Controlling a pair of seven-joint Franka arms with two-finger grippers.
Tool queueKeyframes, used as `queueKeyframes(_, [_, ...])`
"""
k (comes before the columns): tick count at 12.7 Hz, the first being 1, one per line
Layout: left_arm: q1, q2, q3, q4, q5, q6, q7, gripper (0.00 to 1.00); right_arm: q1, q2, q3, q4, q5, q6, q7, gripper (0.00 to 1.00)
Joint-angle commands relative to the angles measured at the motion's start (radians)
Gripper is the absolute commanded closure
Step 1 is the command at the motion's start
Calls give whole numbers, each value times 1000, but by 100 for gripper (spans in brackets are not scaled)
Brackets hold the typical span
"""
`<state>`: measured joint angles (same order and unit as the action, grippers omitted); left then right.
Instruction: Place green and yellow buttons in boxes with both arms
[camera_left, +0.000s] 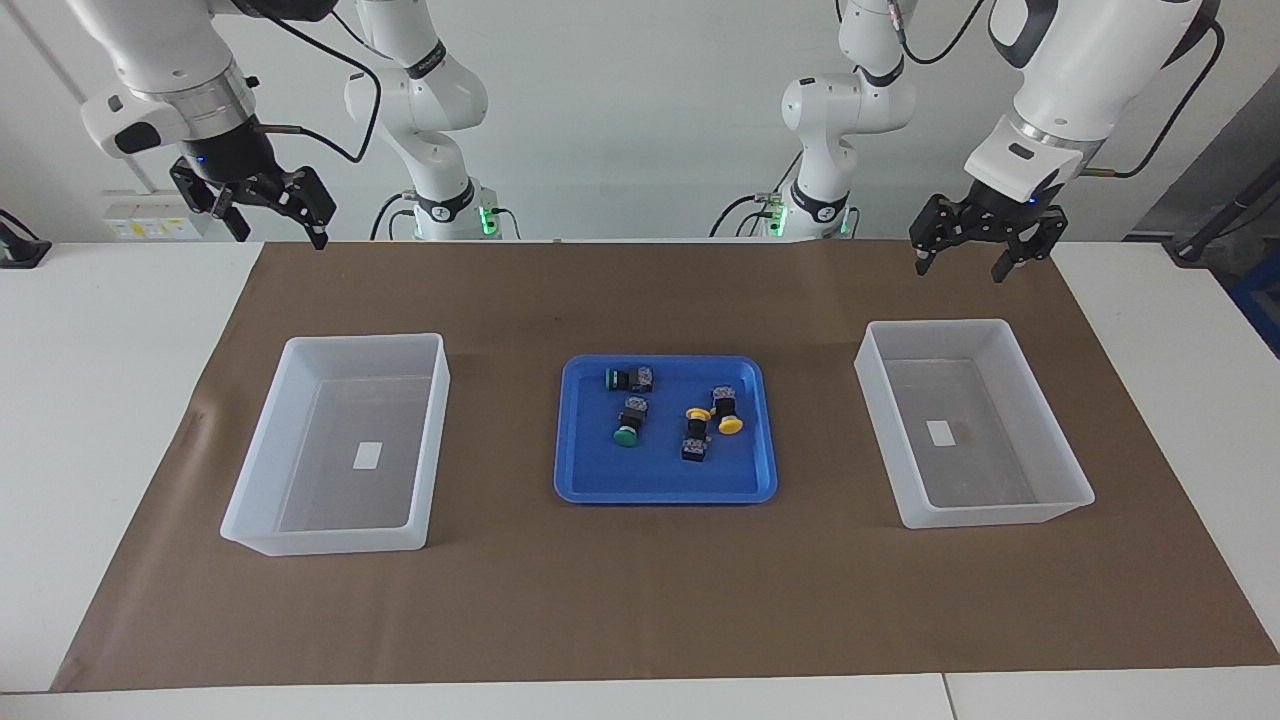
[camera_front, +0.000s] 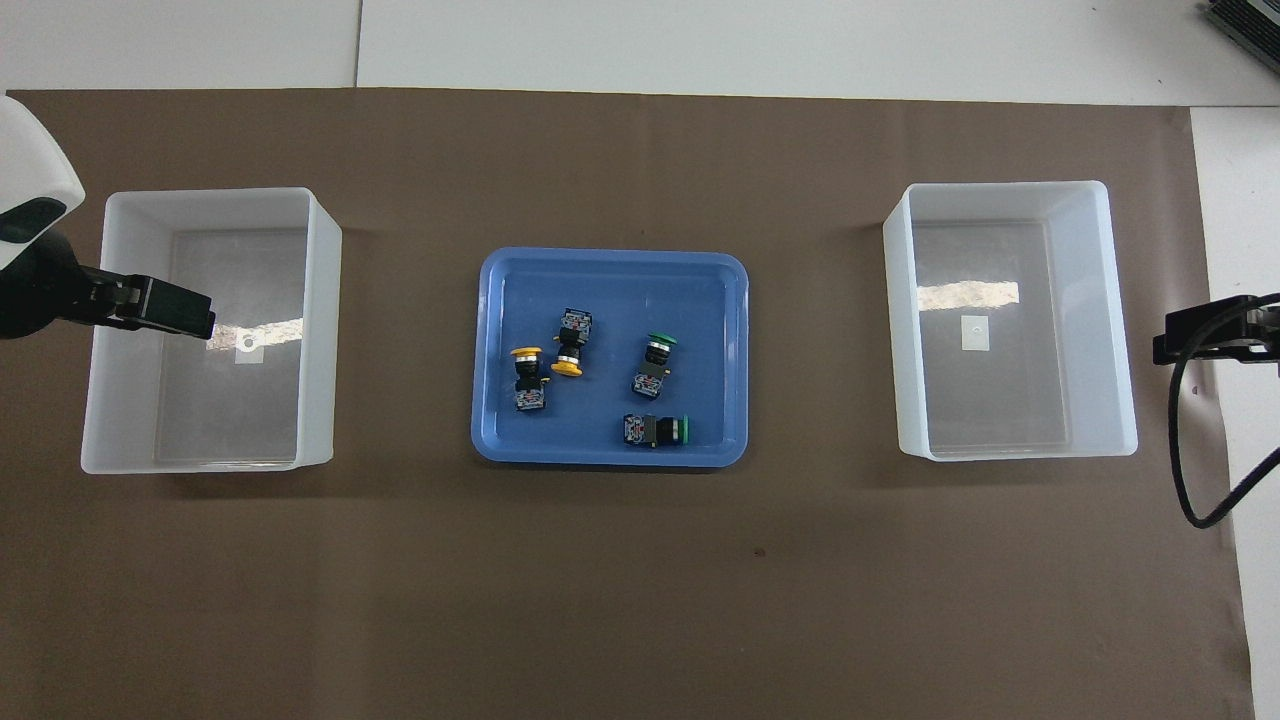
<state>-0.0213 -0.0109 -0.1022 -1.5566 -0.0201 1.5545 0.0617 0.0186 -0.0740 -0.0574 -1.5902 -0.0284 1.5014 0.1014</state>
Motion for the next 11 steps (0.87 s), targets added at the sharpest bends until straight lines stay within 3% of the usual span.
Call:
queueKeyframes(1, [-2, -3, 4, 23, 8, -37, -14, 0, 10, -20, 7, -27, -13, 35, 1, 0])
queueKeyframes(11, [-19, -6, -4, 3, 8, 21, -2, 0, 56, -26, 7, -71, 7, 91, 78, 0])
